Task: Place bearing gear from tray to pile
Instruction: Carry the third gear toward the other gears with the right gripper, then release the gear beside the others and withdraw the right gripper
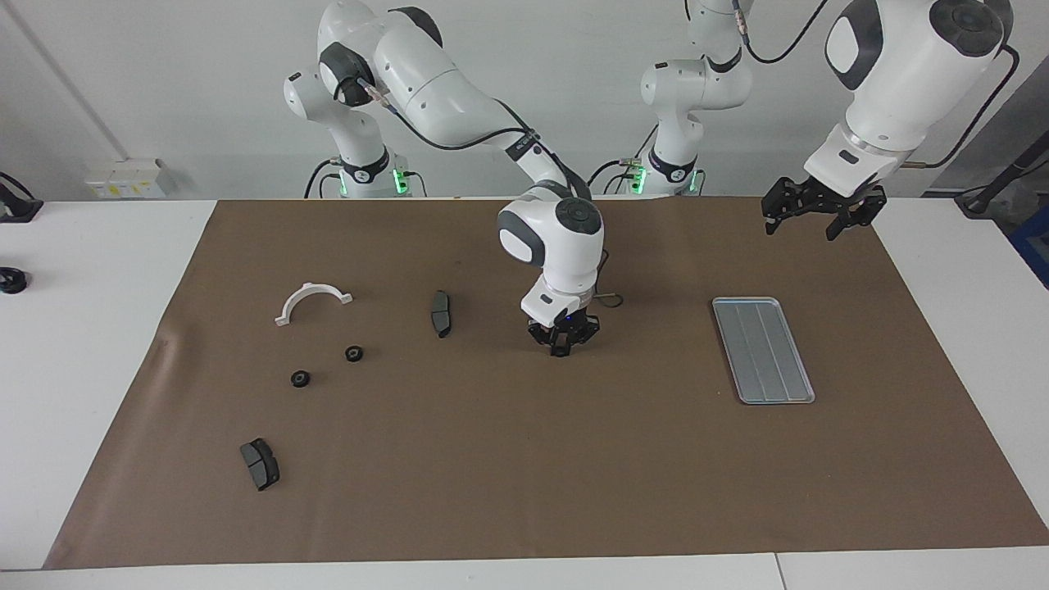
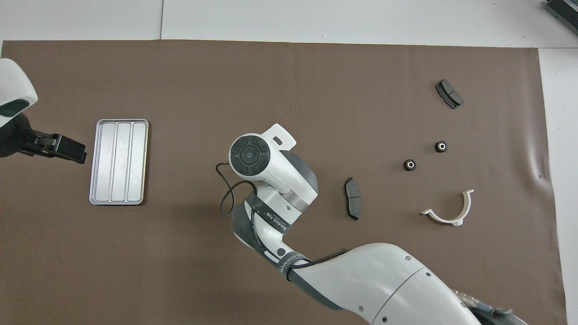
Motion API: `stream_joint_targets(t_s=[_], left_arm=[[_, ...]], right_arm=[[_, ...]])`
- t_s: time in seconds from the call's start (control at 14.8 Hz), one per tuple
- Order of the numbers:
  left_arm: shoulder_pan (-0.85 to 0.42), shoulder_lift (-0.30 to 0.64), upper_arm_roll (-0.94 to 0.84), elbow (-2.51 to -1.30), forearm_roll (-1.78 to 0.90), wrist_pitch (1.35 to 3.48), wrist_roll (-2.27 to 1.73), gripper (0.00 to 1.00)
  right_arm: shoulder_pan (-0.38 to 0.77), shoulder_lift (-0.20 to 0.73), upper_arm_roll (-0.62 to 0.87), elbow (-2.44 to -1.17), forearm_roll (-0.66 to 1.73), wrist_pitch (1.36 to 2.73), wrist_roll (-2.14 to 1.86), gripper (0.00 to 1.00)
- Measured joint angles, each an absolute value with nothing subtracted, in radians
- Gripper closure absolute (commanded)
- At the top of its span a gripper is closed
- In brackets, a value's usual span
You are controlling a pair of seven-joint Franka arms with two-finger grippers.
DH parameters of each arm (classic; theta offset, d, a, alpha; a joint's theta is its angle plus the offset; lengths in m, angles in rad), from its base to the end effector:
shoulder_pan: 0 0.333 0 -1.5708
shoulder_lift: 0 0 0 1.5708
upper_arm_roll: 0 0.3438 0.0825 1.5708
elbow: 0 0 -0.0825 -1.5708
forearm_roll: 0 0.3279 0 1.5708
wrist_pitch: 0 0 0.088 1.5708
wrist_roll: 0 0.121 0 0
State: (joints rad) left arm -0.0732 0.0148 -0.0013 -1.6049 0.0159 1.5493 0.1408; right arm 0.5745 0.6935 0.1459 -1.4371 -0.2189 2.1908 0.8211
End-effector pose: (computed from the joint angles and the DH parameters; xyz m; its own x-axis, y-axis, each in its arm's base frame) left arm 0.4972 -0.0351 0.6150 0.9744 -0.2131 -0.0719 -0.2141 -0.9768 -0.0058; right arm 0.5480 0.4367 0.3286 0.9935 -0.0149 0.1125 -0.0168 -0.9997 0.0158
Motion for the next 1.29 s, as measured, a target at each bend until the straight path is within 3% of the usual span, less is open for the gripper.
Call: stream_joint_targets(t_s=[0.34,0.68,0.88,1.29], left_arm=[[-0.073,0.015,-0.001,-1.605,0.016,1.578,0.141,0.00],[-0.073,0.015,-0.001,-1.605,0.016,1.578,0.141,0.00],[-0.073,0.015,-0.001,-1.605,0.016,1.578,0.141,0.00],[-0.073,0.015,-0.001,-1.605,0.016,1.578,0.141,0.00]], right_arm=[[0.509,0.646,0.134,-1.416,-0.220,2.153,0.802,1.00],[0.277,0.537,0.132,-1.431,-0.218,2.064,0.492,1.00],[0.148,0.516,0.133,-1.480,-0.201,2.064,0.320,1.00],[-0.053,0.505,0.134,-1.674,-0.153,2.250,0.059,1.00]])
